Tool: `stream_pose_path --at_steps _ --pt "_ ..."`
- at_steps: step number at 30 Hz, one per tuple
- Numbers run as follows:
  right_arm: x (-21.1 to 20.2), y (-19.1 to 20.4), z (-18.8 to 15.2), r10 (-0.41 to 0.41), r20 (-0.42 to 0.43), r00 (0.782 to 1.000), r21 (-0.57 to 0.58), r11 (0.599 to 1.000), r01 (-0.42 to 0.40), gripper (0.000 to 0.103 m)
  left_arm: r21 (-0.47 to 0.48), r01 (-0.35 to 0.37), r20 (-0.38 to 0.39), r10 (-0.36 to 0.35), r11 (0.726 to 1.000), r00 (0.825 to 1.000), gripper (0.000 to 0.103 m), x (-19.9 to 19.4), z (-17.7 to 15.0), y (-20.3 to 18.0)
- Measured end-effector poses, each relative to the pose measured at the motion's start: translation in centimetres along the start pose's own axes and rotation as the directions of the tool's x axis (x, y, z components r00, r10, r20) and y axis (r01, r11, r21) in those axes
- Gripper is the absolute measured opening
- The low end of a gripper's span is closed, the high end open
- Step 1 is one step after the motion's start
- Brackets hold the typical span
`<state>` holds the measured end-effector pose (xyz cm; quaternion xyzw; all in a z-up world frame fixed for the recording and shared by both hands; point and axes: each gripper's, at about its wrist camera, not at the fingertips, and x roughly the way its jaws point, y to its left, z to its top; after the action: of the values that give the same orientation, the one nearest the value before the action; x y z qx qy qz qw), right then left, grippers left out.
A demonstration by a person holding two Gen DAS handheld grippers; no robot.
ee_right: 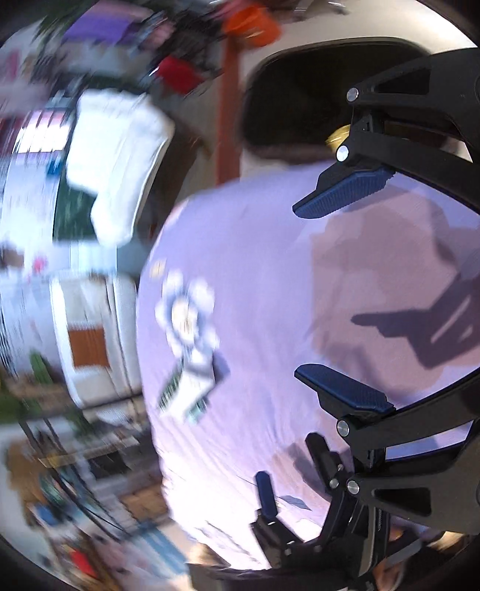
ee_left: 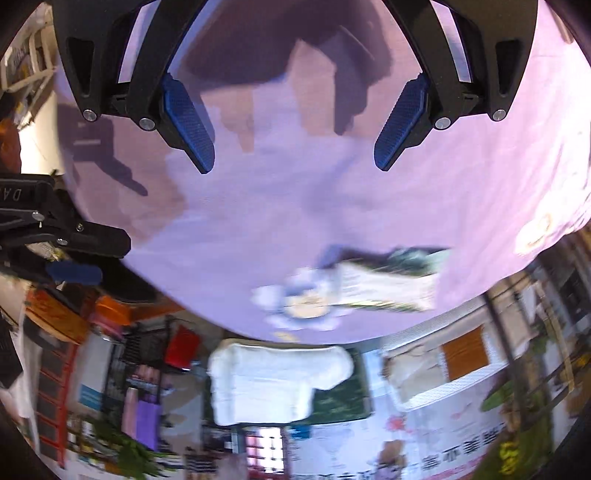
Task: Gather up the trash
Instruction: 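Move both open tools back over the table toward the white box, then grasp the white-and-green tissue box with the right tool while the left tool grasps the green napkin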
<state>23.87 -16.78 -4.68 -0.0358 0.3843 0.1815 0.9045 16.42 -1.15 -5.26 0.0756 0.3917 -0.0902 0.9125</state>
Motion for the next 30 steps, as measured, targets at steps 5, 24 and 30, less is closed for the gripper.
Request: stream_pose_path --at_steps 5,24,30 --pt "4.7 5.1 3.9 0.030 -0.041 0.999 -0.160 0.986 -0.036 0.081 -0.055 -0.078 -0.042 0.076 0.995 0.996 0.087 0.3 -1.3 5.8" --pt "19.1 13.1 11.1 -0.124 -0.077 0.989 -0.536 0.842 0.064 0.057 -0.117 -0.036 -0.087 0.025 0.992 0.996 0.087 5.0 1.2 12.6" --pt "16.4 8.9 11.4 -0.050 -0.085 0.995 -0.377 0.926 0.015 0.054 -0.100 -0.010 -0.052 0.005 0.995 0.999 0.087 6.8 3.9 12.6"
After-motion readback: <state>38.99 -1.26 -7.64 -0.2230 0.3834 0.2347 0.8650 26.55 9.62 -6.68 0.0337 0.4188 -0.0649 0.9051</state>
